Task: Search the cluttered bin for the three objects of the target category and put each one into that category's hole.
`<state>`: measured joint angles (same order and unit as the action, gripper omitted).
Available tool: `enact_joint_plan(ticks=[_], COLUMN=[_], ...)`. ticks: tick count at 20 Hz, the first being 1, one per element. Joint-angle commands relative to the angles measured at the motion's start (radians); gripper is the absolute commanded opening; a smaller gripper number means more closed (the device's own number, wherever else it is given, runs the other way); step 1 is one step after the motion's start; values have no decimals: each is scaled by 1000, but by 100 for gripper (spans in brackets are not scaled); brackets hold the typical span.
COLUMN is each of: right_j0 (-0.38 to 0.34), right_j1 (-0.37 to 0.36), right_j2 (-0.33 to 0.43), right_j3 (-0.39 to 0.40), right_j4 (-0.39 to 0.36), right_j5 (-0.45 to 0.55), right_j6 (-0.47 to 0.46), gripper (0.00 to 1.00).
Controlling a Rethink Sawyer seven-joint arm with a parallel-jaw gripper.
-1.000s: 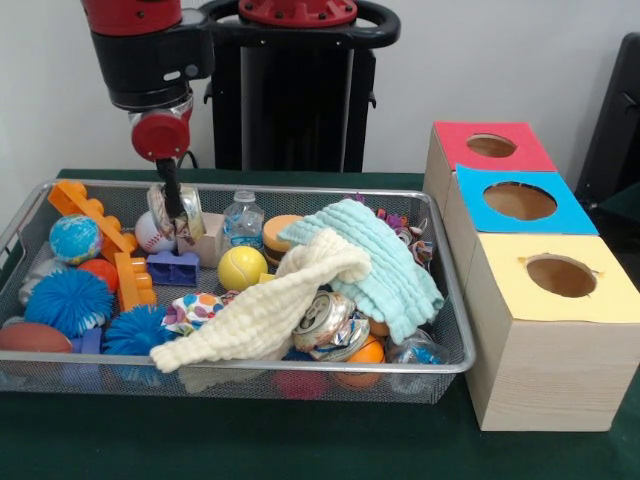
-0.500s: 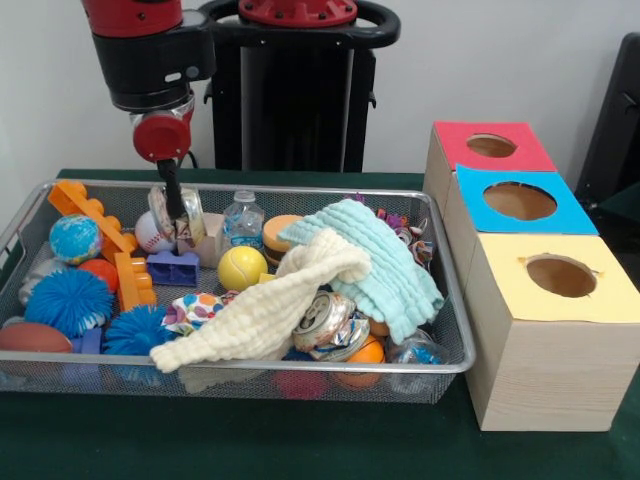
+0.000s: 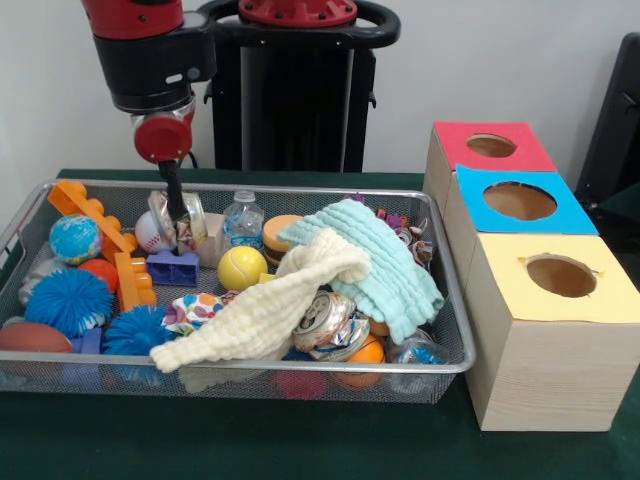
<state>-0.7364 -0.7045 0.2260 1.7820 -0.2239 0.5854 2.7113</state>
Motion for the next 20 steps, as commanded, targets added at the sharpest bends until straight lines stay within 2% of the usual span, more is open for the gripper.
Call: enact_joint_plan(ticks=[1,3,4,6,10,15,20], right_j0=[-7,14,24,44,36,43,30], right_j1=[25,24,24,29,39,45,45], right_j2=[76,54,42,16,29,29,55], right_j3=[53,38,31,-21,-65,-63,-48], right_j4=[-6,-39,-56,-106,-136,-158,-133], right_j5=[-46,-77,-92,-60,-38,-60,-50], right_j6=[-78,-71,-68,-104,-140,-111,-97], gripper=[100,100,0,0,0,0,0])
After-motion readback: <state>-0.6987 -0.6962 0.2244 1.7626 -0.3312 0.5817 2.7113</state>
